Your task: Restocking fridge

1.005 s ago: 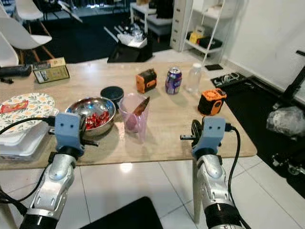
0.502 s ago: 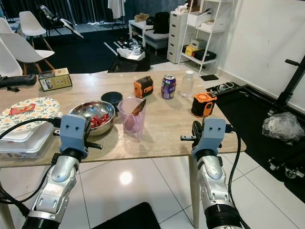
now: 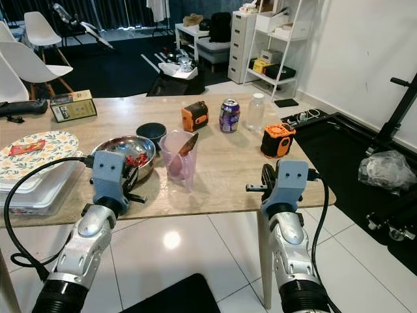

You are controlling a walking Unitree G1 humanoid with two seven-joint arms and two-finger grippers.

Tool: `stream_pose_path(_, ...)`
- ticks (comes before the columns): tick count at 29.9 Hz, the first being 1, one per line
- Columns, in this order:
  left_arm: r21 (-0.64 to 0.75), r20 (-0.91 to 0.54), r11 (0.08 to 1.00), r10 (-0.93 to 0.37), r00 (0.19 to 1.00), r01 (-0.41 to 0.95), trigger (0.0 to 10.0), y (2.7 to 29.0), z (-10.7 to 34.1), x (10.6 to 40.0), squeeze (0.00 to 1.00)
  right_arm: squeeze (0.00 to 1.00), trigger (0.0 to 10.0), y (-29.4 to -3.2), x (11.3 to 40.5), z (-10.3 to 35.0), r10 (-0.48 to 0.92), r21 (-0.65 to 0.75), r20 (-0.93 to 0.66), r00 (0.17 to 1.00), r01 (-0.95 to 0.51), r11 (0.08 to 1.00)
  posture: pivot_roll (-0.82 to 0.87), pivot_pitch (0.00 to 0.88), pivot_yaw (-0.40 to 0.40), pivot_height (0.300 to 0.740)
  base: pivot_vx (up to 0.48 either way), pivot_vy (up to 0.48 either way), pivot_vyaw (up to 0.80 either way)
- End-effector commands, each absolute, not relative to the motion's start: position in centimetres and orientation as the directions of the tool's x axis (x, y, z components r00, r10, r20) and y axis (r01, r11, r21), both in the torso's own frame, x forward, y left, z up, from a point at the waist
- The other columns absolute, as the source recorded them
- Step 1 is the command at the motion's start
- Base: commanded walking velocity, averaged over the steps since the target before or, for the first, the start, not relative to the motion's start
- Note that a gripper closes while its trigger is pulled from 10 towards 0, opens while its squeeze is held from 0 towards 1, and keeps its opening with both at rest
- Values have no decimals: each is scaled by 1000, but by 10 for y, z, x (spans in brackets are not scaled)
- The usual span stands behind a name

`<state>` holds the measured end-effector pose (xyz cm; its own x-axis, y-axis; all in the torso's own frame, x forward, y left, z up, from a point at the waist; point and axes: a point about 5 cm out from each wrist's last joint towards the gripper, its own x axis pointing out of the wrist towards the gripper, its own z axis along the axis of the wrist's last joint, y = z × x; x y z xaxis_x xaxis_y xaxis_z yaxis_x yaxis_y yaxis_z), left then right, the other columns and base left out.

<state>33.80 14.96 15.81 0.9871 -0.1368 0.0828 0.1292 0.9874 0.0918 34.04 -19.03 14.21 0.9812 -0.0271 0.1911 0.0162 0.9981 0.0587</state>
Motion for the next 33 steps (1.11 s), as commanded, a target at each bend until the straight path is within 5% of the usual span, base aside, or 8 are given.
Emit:
stream_pose_path(1,77,65,990,-126,990,121,10000,155,157,340,1000,0,10000,-188,338,138,-20,61,173,985,10,998,-8,116,3,740,0,0,0)
stream_pose_path(7,113,83,990,-88,993,79,10000,171,166,341,1000,0,10000,-188,335,140,-15,62,175,985,4,998,-4,140,3,740,0,0,0)
stream_pose_path(8,143,66,988,-72,995,62,10000,175,169,338,0,0,10000,-188,335,141,-13,62,177,984,2,998,-5,152,5,740,0,0,0)
stream_pose_path(19,436,-3,876,-226,974,205,10000,201,188,331,0,0,10000,-185,336,153,2,63,200,980,-15,998,3,179,0,740,0,0,0)
stream_pose_path(23,364,2,895,-279,960,259,10000,217,202,333,0,0,10000,-188,336,163,-5,68,226,974,-11,998,5,184,0,740,0,0,0)
stream_pose_path(25,320,18,881,-372,928,347,10000,210,207,335,0,0,10000,-190,337,167,-9,69,232,973,-7,998,2,183,4,740,0,0,0)
stream_pose_path(33,75,121,929,-370,921,364,10000,188,216,360,0,0,10000,-190,336,172,-15,68,242,970,-2,998,-30,176,12,740,0,0,0)
